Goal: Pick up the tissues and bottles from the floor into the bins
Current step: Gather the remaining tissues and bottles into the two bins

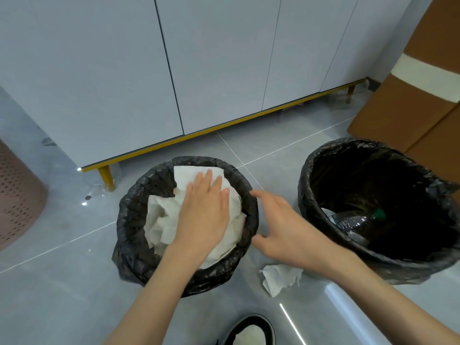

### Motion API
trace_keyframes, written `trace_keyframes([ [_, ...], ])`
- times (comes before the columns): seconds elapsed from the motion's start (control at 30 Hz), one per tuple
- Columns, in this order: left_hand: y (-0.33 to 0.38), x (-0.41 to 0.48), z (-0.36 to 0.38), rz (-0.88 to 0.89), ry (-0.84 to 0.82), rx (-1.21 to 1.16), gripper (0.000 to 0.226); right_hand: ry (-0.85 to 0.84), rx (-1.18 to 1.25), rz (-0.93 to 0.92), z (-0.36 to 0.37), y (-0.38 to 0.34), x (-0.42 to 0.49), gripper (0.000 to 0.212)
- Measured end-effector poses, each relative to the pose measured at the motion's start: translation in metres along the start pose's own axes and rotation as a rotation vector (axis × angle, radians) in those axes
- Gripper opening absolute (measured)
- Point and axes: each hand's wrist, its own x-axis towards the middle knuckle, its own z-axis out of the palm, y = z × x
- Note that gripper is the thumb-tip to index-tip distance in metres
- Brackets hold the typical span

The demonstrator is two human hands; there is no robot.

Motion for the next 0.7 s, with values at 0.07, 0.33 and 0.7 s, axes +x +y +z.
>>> trace_keyframes([
  [0.07,-0.005,0.003,0.017,-0.032,-0.118,0.108,0.051,0.022,-0.010,0.087,0.015,0.016,-0.018,0.059],
  [0.33,-0.047,0.014,0.073,-0.045,-0.603,0.281,0.053,-0.287,-0.204,0.301,0.100,0.108,-0.033,0.050],
  [0.7,-0.045,0.027,0.092,-0.064,-0.766,0.423,0.057,-0.158,-0.261,0.406,0.149,0.151,-0.043,0.021],
])
